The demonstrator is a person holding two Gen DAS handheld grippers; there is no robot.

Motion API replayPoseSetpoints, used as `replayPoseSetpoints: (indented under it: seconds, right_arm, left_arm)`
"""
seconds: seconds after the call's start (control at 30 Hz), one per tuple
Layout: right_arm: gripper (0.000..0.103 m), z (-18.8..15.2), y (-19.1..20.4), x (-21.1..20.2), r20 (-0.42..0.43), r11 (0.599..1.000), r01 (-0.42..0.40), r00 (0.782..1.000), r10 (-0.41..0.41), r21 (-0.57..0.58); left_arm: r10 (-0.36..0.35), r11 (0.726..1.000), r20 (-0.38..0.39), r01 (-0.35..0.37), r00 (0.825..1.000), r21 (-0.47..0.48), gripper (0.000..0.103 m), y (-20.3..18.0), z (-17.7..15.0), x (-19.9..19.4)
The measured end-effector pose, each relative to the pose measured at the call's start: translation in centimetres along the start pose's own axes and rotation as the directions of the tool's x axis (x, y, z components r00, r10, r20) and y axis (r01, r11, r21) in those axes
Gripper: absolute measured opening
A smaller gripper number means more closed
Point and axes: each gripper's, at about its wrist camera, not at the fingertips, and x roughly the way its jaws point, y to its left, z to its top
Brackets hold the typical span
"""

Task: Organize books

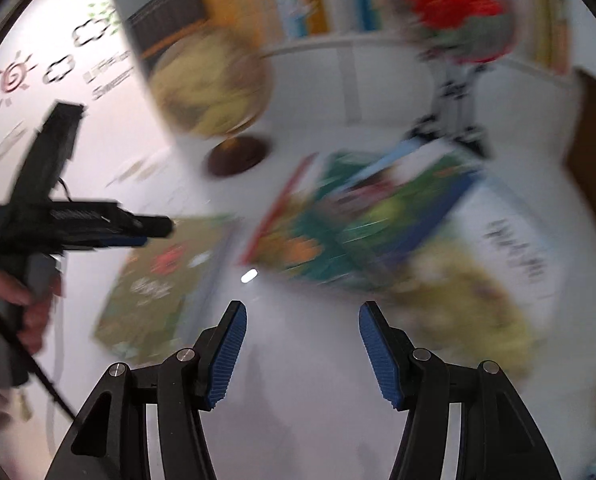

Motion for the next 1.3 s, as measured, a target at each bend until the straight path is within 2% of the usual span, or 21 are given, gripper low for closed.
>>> replayPoseSetpoints:
  seconds: [0.1, 0.17, 0.27, 0.3, 0.37, 0.43, 0.57, 0.67, 0.8, 0.87, 0.97, 1.03, 1.07, 1.13, 1.2, 1.3]
  right_arm:
    - [0.057, -0.5, -4.0, -1.2, 0.043, 0.991, 0.134, 0.99, -0.134, 0.005]
    - [0.057, -1.1, -6.6, -2.1, 0.061, 0.973, 0.231, 0.971, -0.231, 0.0]
    - [0.057, -1.9, -9.9, -2.5, 0.069, 0.957, 0.287, 0.955, -0.29, 0.053]
    - [0.057, -2.2, -11.4, -2.5, 0.057, 0.955, 0.282, 0.956, -0.288, 0.095]
    - [0.057, -2.9, -13.8, -2.1, 0.026, 0.954, 0.232, 0.97, -0.241, 0.187]
    - [0.057, -3.4, -15.5, -1.5, 0.004, 0.949, 0.195, 0.979, -0.202, 0.249]
    - [0.057, -4.4, -16.8, -0.4, -0.013, 0.941, 0.122, 0.992, -0.125, 0.316]
    - [0.057, -4.8, -17.6, 0.4, -0.012, 0.93, 0.08, 0.997, -0.081, 0.36]
    - [0.057, -5.1, -18.7, 2.0, -0.046, 0.913, 0.067, 0.998, -0.053, 0.402]
    - [0.057, -5.2, -18.8, 2.8, -0.076, 0.918, 0.078, 0.996, -0.052, 0.389]
    - [0.058, -5.1, -18.8, 3.0, -0.073, 0.923, 0.069, 0.996, -0.045, 0.379]
    - [0.064, -4.9, -18.6, 3.2, -0.075, 0.932, 0.08, 0.996, -0.057, 0.354]
    - [0.068, -4.8, -18.7, 3.3, -0.073, 0.933, 0.073, 0.996, -0.05, 0.352]
    - [0.082, -4.8, -18.7, 3.5, -0.06, 0.93, 0.027, 0.998, -0.005, 0.367]
    - [0.087, -4.6, -18.8, 3.7, -0.061, 0.926, -0.009, 0.998, 0.035, 0.378]
    - [0.087, -4.8, -19.0, 3.6, -0.061, 0.91, -0.067, 0.993, 0.1, 0.408]
  left_arm:
    - [-0.065, 0.991, -0.029, 0.068, 0.997, 0.118, 0.064, -5.4, 0.7, 2.0]
    - [-0.088, 0.977, -0.064, 0.099, 0.994, 0.191, 0.064, -8.6, 0.6, 3.6]
    - [-0.11, 0.949, -0.116, 0.139, 0.987, 0.284, 0.064, -12.9, 0.1, 6.8]
    - [-0.108, 0.941, -0.141, 0.147, 0.984, 0.305, 0.064, -14.0, -0.1, 8.1]
    - [-0.093, 0.934, -0.198, 0.154, 0.976, 0.321, 0.064, -15.5, -0.1, 10.4]
    - [-0.097, 0.935, -0.221, 0.165, 0.97, 0.315, 0.064, -16.3, 0.0, 11.6]
    - [-0.117, 0.938, -0.249, 0.189, 0.961, 0.289, 0.064, -16.9, 0.4, 13.3]
    - [-0.126, 0.93, -0.264, 0.207, 0.956, 0.305, 0.064, -17.6, 0.6, 14.0]
    - [-0.15, 0.929, -0.262, 0.226, 0.953, 0.293, 0.065, -17.7, 1.2, 14.4]
    - [-0.147, 0.928, -0.255, 0.222, 0.956, 0.298, 0.065, -17.8, 1.5, 14.6]
    - [-0.137, 0.924, -0.25, 0.214, 0.959, 0.315, 0.065, -18.1, 1.6, 14.8]
    - [-0.151, 0.922, -0.272, 0.235, 0.95, 0.309, 0.066, -18.1, 1.5, 14.8]
    - [-0.148, 0.92, -0.27, 0.233, 0.952, 0.316, 0.066, -18.2, 1.5, 14.7]
    - [-0.134, 0.914, -0.269, 0.225, 0.954, 0.339, 0.066, -18.4, 1.2, 14.6]
    - [-0.114, 0.918, -0.267, 0.205, 0.957, 0.341, 0.066, -18.3, 0.8, 14.2]
    - [-0.125, 0.926, -0.257, 0.206, 0.958, 0.317, 0.066, -17.0, 0.0, 13.3]
